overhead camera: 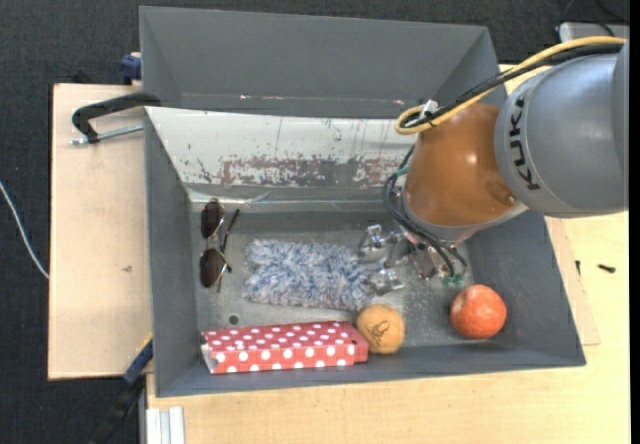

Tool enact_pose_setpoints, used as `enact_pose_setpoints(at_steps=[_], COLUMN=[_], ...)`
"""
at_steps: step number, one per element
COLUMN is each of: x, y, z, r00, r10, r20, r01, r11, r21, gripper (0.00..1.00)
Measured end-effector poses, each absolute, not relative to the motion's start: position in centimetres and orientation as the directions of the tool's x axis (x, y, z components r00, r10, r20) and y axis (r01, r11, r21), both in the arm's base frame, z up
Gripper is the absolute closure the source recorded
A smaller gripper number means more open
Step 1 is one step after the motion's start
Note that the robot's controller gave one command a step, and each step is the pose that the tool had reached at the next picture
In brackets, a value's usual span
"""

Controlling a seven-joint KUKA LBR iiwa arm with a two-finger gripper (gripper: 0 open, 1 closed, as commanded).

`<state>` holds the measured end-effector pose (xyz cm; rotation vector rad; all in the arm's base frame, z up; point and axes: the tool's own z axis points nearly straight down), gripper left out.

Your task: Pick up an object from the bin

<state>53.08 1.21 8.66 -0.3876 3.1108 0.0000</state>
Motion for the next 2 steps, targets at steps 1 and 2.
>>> enact_pose_setpoints(at_steps=[1,2], x=[53.1,53.0], y=[1.2,1.3], z=[8.7,20.3], r00=[-0.969,-0.950], r10=[-0.245,-0.311], r20=[-0.007,-0.005], r01=[-0.245,-0.311], r11=[0.969,0.950], r21=[-0.001,0.000], gripper=[1.00,1.00])
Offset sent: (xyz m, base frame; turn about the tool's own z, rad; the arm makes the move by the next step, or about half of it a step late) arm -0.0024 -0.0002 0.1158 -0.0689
